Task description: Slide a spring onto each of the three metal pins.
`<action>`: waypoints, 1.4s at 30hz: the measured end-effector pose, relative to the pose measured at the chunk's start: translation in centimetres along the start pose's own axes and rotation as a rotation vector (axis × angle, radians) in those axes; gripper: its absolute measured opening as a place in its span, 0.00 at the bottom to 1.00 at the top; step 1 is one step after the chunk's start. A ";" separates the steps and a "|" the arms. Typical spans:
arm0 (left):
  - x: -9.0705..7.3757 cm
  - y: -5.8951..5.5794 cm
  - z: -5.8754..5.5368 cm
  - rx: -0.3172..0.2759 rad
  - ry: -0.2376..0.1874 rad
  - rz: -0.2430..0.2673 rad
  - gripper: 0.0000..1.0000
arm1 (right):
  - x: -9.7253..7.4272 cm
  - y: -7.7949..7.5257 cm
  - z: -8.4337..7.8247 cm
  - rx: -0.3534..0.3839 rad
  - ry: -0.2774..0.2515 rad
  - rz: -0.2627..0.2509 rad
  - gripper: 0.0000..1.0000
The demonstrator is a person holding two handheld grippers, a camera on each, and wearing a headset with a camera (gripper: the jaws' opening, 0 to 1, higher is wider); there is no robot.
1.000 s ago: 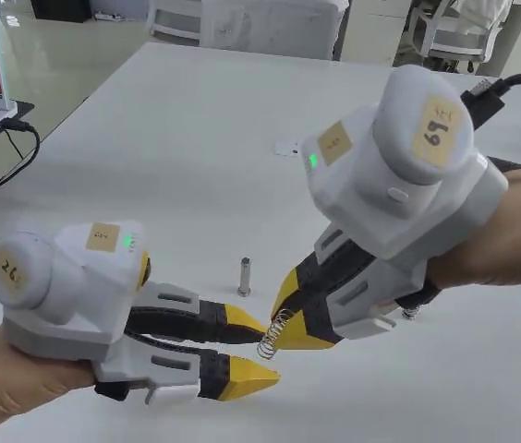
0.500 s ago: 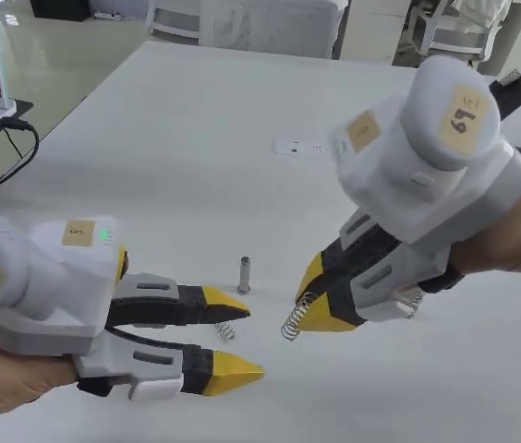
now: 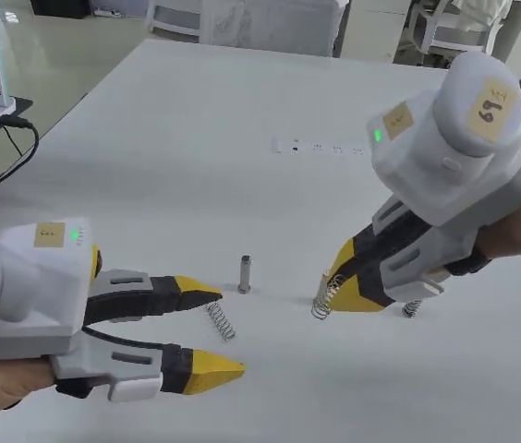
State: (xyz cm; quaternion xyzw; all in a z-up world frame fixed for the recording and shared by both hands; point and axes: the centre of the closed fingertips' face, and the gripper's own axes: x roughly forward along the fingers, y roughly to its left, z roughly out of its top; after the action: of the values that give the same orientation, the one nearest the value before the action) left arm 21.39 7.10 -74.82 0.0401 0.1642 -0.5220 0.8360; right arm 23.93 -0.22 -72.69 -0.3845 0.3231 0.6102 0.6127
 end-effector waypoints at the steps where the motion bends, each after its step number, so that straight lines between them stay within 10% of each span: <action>1: -0.1 0.1 -0.1 -0.003 0.002 0.005 0.45 | -0.1 -0.3 -0.2 0.006 0.003 -0.006 0.08; 23: -1.7 1.1 -1.1 -0.042 0.005 0.070 0.54 | -0.3 -4.9 -2.7 0.060 0.078 -0.094 0.08; 42: -2.2 1.4 -0.9 -0.046 -0.007 0.088 0.55 | 2.0 -7.4 -2.2 0.046 0.111 -0.064 0.08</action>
State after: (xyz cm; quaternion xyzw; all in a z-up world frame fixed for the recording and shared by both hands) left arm 21.49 9.85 -75.14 0.0263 0.1714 -0.4808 0.8595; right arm 31.54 -0.86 -74.93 -0.4136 0.3580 0.5604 0.6219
